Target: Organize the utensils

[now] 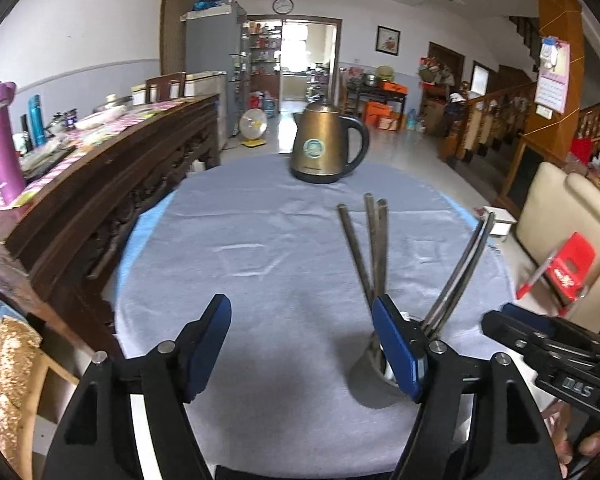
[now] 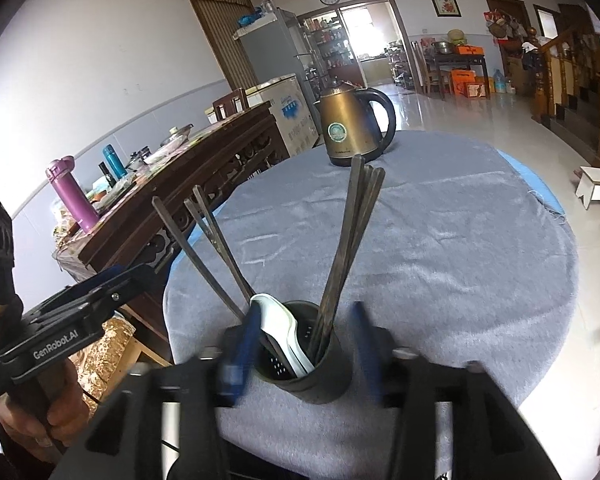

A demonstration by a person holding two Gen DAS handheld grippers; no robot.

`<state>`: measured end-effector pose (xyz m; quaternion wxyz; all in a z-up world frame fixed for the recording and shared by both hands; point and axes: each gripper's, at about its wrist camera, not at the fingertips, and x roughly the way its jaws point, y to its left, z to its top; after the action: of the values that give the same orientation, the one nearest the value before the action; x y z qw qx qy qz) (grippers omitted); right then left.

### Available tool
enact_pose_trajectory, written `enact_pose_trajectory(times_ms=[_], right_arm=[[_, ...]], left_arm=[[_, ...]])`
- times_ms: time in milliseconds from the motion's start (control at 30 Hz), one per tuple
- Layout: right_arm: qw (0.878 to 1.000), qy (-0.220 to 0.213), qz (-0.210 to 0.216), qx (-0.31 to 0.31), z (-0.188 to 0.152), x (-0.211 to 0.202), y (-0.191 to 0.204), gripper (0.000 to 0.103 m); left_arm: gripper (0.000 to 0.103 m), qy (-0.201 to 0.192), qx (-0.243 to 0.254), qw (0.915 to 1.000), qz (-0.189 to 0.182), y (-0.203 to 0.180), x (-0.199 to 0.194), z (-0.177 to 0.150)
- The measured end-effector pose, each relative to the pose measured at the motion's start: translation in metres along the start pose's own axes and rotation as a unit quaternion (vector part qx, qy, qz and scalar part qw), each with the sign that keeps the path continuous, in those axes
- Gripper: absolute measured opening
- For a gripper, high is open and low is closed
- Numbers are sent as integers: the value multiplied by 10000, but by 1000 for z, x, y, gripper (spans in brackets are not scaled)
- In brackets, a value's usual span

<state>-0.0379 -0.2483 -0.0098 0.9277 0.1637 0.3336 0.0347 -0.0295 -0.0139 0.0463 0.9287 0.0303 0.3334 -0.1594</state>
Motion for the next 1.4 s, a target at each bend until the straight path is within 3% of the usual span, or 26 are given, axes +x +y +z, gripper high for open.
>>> enact_pose_trajectory(times_ms=[333, 633, 833, 1167, 1400], right_arm=[[9999, 55, -132, -57, -10, -21, 9, 63], [9983, 368, -432, -122, -29, -17, 18, 69], [9972, 296, -678, -93, -43, -20, 21, 69], [9931, -109, -1129, -310, -59, -47, 39, 71], [9929, -43, -1170, -211, -62, -50, 37, 71]], left_arm=[[78, -139, 249, 9988, 388, -3, -20, -7], [89, -216, 439, 9970, 594, -8, -29, -20], [89, -65, 517, 9933, 1028, -13, -22, -33], [89, 424, 412, 9931, 1011, -20, -21, -48], [89, 396, 398, 9936, 985, -21, -26, -52]])
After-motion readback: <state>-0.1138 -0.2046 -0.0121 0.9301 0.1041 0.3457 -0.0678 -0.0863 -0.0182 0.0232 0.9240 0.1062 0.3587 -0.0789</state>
